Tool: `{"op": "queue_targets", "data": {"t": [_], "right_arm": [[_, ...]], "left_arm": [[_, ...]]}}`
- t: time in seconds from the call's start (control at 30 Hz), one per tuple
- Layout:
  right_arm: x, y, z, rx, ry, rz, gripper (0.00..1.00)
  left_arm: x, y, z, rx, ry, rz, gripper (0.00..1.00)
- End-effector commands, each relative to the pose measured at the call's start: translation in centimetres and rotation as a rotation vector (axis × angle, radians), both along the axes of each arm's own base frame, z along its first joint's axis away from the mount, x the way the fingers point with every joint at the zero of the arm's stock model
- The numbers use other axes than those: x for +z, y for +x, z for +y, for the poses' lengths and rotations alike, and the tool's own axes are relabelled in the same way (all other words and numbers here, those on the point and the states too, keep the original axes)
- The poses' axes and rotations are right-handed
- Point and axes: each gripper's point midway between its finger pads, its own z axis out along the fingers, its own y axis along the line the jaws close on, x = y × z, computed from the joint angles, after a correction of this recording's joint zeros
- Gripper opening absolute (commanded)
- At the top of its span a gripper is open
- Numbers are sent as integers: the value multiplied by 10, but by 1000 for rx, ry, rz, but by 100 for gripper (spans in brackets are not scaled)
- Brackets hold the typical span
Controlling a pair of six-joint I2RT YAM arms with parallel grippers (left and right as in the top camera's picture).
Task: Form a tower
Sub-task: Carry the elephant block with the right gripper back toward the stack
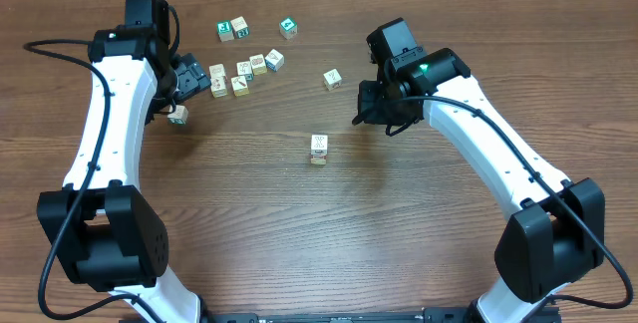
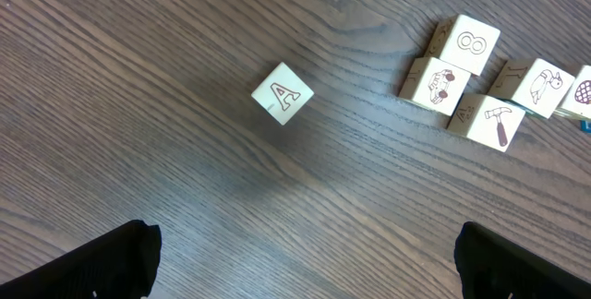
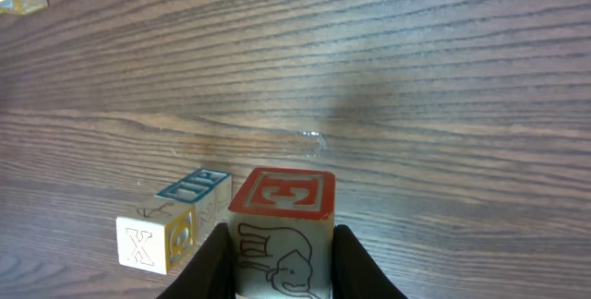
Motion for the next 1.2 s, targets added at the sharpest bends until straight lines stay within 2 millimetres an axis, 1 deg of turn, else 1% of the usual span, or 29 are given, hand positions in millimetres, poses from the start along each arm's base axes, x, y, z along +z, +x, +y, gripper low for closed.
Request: {"op": "queue_targets", "data": {"t": [0.0, 0.1, 0.27, 0.37, 0.43, 0.57, 0.67, 0.9, 1.03, 1.17], "right_arm": [[14, 2, 2, 27, 7, -34, 14], [24, 2, 5, 34, 22, -33, 13], [41, 6, 7, 33, 32, -58, 13], [42, 6, 7, 33, 32, -58, 13], [37, 4, 6, 33, 27, -47, 13], [19, 6, 7, 33, 28, -49, 13], [0, 8, 8, 33, 30, -55, 13], [-51, 3, 6, 29, 38, -69, 14], [-71, 2, 5, 20, 49, -85, 15], [-82, 3, 4, 0, 57, -97, 15]], "left_arm": [[11, 3, 0, -13, 4, -28, 99], [11, 3, 0, -13, 3, -28, 100], [11, 3, 0, -13, 3, -28, 100], [11, 3, 0, -13, 3, -28, 100], [11, 3, 0, -13, 3, -28, 99], [11, 3, 0, -13, 3, -28, 100], [11, 3, 0, -13, 3, -28, 100], [11, 3, 0, -12, 3, -28, 100], [11, 3, 0, -13, 3, -28, 99], [11, 3, 0, -12, 3, -28, 100]]}}
